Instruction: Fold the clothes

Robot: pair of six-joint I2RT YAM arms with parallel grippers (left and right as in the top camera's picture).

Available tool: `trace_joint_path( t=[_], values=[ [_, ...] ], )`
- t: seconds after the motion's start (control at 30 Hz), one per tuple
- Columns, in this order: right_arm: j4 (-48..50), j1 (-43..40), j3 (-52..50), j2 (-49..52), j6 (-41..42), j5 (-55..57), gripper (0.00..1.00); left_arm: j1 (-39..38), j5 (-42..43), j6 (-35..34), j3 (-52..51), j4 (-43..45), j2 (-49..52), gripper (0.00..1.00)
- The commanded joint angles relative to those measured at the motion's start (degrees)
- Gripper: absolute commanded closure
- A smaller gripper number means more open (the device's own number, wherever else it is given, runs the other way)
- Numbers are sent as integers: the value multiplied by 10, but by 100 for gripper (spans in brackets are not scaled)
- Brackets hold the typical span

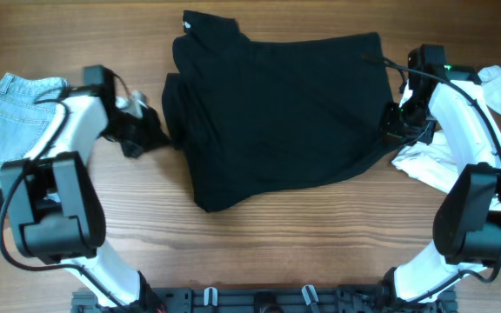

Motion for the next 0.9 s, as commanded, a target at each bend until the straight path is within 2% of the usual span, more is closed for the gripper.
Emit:
trace_joint_path(
  t=[0.0,0.03,0.1,0.13,0.27,0.33,0.4,0.5,0.67,0.73,0.8,0.83,0.87],
  values=[
    [1,1,0,5,-9,-7,87,-59,-22,47,2,-112,-9,96],
    [1,1,0,5,-9,-7,87,-80,-25,77,2,-148,-9,96],
    [1,1,0,5,-9,-7,86,-107,-68,77,-12,-163,-14,96],
    [-1,1,0,5,-9,-5,85,-137,-103,57,-43,-147,-30,96],
    [-6,1,0,5,-9,8,75,-199,-154,-37,-148,-59,-131,96],
    [-6,1,0,5,-7,8,73,-240,-158,-75,-204,-4,-199,96],
    [-7,1,0,5,-7,8,73,-287,-178,-82,-240,36,-227,78],
    [-8,1,0,5,-7,8,73,-330,-234,-95,-250,64,-218,76],
    [-43,1,-1,5,-9,10,73,-351,-252,-95,-250,66,-217,71],
    [-53,1,-2,5,-7,10,73,-351,-277,-94,-250,73,-217,74],
    [-57,1,-9,5,-1,10,78,-351,-278,-95,-250,88,-217,92],
    [-52,1,-19,5,8,10,80,-351,-278,-95,-250,90,-217,95],
    [-47,1,-27,5,11,10,77,-351,-278,-95,-250,90,-217,94]
  ],
)
